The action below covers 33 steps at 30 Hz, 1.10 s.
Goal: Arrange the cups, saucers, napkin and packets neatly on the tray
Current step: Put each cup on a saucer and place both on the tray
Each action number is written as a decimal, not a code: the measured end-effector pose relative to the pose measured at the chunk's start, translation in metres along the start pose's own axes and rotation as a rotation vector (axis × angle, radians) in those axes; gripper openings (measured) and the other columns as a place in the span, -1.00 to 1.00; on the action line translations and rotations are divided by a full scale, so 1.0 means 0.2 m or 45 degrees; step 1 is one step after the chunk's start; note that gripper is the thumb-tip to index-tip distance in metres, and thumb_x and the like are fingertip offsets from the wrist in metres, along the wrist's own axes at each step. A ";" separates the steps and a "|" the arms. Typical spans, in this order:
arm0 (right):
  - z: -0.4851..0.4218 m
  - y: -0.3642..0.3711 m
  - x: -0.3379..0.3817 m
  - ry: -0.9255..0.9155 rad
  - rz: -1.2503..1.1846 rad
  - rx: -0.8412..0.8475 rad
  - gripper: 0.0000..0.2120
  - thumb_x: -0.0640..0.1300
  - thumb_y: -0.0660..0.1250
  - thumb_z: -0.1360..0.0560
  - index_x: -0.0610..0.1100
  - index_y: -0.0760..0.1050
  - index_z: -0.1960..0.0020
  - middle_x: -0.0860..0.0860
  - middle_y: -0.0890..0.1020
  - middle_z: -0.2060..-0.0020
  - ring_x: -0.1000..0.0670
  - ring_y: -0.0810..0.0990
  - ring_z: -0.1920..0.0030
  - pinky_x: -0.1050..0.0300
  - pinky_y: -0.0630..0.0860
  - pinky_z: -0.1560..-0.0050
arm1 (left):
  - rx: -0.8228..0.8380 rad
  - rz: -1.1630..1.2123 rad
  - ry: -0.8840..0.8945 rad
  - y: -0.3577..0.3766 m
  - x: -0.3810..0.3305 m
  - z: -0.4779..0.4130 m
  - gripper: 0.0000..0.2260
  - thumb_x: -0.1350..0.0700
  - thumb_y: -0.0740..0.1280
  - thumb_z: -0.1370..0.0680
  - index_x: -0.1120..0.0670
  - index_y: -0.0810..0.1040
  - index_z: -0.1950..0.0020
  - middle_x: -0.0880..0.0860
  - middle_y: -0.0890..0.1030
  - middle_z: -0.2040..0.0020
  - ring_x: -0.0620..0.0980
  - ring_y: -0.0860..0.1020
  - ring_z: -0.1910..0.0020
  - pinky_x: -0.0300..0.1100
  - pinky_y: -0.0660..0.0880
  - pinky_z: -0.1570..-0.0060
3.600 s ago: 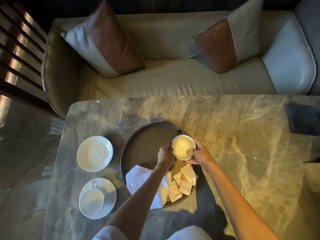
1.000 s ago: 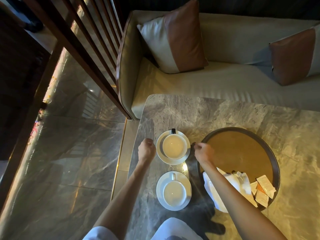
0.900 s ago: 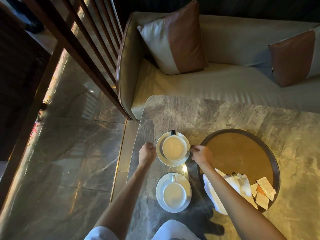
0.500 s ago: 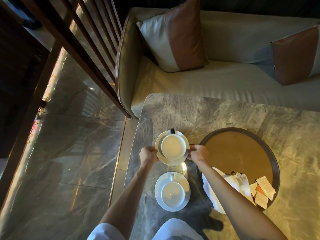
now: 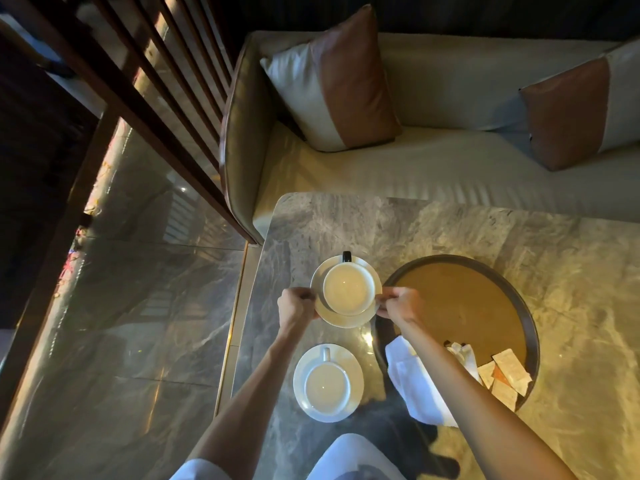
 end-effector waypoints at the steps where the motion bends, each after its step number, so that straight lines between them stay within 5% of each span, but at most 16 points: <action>1: 0.00 -0.05 0.01 -0.006 -0.031 -0.011 -0.75 -0.50 0.22 -0.53 -0.33 0.60 -0.09 -0.27 0.66 -0.01 -0.28 0.65 -0.10 0.32 0.62 0.34 | 0.009 -0.006 0.025 0.04 -0.03 0.02 -0.73 0.26 0.13 -0.20 0.20 0.63 0.36 0.13 0.60 0.42 0.13 0.67 0.34 -0.16 0.64 0.34; 8: -0.05 -0.47 -0.01 -0.039 -0.025 -0.140 -0.82 -0.51 0.27 -0.50 -0.34 0.61 0.04 -0.31 0.67 0.04 -0.31 0.65 -0.09 0.34 0.61 0.40 | 0.078 -0.039 0.092 0.39 -0.17 0.15 -0.78 0.33 0.18 -0.29 0.25 0.63 0.35 0.05 0.60 0.47 0.08 0.66 0.32 -0.03 0.68 0.27; 11: -0.08 -0.62 -0.06 -0.013 -0.052 -0.173 -0.82 -0.53 0.27 -0.50 -0.38 0.60 0.01 -0.37 0.65 -0.03 -0.33 0.63 -0.13 0.21 0.65 0.26 | 0.092 -0.080 0.074 0.53 -0.19 0.20 -0.79 0.26 0.18 -0.23 0.17 0.62 0.43 0.10 0.61 0.48 0.10 0.65 0.37 -0.03 0.66 0.27; 16: -0.15 -0.76 -0.16 0.022 -0.004 -0.140 -0.82 -0.45 0.32 -0.51 -0.22 0.61 0.13 -0.20 0.68 0.11 -0.23 0.69 -0.05 0.08 0.64 0.05 | 0.097 -0.071 -0.015 0.72 -0.13 0.22 -0.69 0.41 0.16 -0.31 0.12 0.60 0.45 0.18 0.65 0.37 0.22 0.70 0.29 0.11 0.68 0.24; 26: -0.26 -0.85 -0.30 0.068 -0.040 -0.117 -0.86 -0.41 0.36 -0.51 -0.29 0.66 0.01 -0.21 0.69 0.01 -0.20 0.68 -0.03 0.00 0.66 0.02 | 0.089 -0.111 -0.029 0.87 -0.09 0.25 -0.75 0.29 0.17 -0.26 0.32 0.62 0.26 0.35 0.67 0.19 0.35 0.67 0.16 0.18 0.66 0.21; 33: -0.28 -0.80 -0.36 0.093 -0.100 -0.087 -0.81 -0.39 0.38 -0.51 -0.30 0.64 -0.10 -0.20 0.69 0.02 -0.20 0.68 -0.03 0.06 0.66 0.07 | 0.076 -0.185 -0.047 0.85 -0.06 0.23 -0.78 0.39 0.23 -0.41 0.21 0.63 0.29 0.19 0.62 0.28 0.18 0.65 0.31 0.06 0.68 0.29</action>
Point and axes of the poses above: each hand's wrist, its own z-axis away from the middle knuckle, its own y-axis out of the palm, x = y × z, the point moved 10 cm from there along -z, towards the middle knuckle
